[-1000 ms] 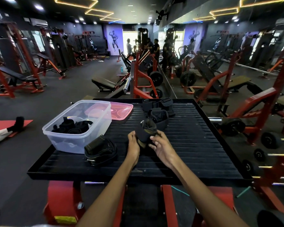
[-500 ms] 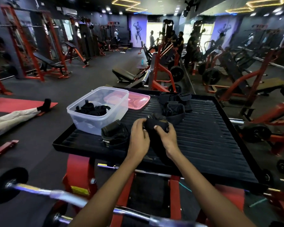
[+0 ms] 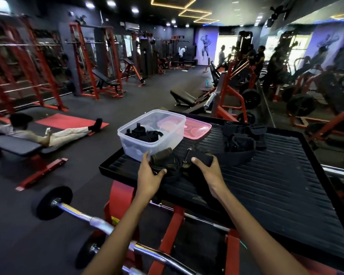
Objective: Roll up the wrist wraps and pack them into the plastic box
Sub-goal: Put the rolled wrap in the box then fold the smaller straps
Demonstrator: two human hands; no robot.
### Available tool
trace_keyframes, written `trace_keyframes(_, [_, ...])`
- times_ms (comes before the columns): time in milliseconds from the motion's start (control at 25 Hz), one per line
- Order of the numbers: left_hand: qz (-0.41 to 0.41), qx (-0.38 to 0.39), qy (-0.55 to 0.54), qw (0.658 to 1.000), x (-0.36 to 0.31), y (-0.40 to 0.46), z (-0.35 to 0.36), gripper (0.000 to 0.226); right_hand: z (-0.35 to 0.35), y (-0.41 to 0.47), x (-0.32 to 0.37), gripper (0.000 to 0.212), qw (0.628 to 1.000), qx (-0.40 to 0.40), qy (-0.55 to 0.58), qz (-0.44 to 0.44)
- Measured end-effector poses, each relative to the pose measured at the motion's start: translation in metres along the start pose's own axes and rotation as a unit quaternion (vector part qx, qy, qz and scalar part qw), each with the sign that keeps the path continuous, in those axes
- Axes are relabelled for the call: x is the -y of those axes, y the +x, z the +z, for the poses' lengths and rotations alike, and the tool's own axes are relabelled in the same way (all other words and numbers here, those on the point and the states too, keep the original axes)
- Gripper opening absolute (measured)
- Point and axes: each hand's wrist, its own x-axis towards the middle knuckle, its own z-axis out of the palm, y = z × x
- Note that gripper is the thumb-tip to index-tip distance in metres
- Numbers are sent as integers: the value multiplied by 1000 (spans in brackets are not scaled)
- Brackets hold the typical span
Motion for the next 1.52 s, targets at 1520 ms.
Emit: trace_keyframes(1520, [232, 264, 410, 841, 22, 296, -16, 35, 184, 119, 59, 46, 921, -181, -303, -161])
